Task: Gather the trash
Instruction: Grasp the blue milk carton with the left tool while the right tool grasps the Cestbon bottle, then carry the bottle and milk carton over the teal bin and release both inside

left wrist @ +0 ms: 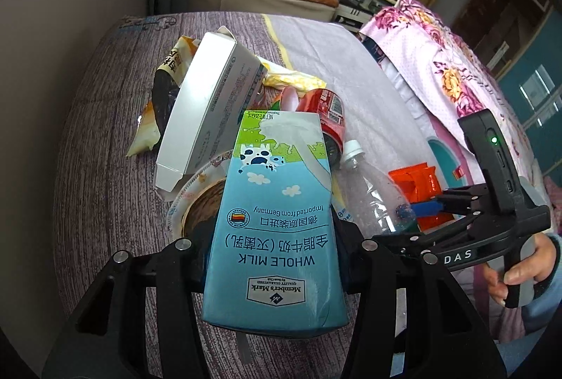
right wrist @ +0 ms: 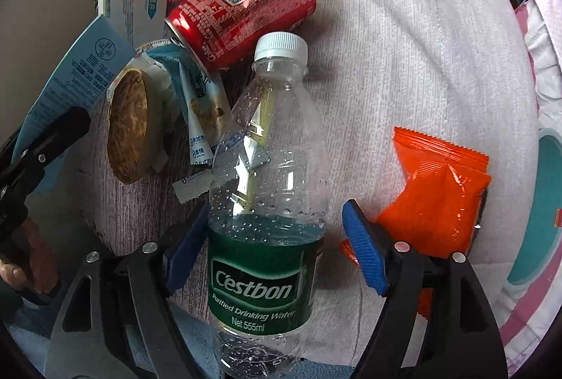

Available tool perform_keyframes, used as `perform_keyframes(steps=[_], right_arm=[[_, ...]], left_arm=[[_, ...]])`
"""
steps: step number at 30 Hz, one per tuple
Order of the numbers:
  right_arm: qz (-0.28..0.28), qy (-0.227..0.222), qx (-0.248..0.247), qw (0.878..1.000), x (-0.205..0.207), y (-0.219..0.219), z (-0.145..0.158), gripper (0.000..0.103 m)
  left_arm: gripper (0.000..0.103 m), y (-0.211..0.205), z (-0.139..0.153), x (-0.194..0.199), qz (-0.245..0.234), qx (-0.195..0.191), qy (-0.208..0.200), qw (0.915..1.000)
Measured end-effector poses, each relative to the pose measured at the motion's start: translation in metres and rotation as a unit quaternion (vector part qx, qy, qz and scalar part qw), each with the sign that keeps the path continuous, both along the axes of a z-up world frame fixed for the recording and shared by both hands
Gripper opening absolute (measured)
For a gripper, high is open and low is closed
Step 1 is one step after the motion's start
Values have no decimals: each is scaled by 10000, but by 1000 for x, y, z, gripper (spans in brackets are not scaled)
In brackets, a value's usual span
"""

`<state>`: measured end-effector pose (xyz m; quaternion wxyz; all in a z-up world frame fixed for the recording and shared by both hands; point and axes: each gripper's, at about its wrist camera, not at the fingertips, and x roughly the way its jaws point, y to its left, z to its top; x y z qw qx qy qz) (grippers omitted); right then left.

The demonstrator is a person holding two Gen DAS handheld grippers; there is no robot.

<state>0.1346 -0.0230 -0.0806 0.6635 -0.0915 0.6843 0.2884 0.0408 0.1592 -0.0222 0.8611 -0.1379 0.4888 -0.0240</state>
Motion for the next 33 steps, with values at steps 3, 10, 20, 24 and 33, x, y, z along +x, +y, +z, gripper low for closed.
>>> perform_keyframes(steps=[3, 10, 20, 24, 33], right_arm=[[24, 45, 38, 10000, -3, 4, -6, 63], [-148, -406, 483, 9979, -7, -5, 21, 62], [-855, -1037, 1047, 9854, 5, -59, 81, 62], [-1212, -1281, 1173, 9773, 11, -91, 100, 62], [-2274, -1818, 1252, 9485, 29, -184, 117, 62]], left_arm=[[51, 0, 1, -2, 14, -29, -16, 10000], [51, -5, 10, -8, 9, -14, -128, 9999], [51, -39, 27, 0, -293, 133, -249, 9992], [51, -64, 31, 11, -552, 201, -241, 9980], [51, -144, 45, 48, -1329, 235, -338, 9903]])
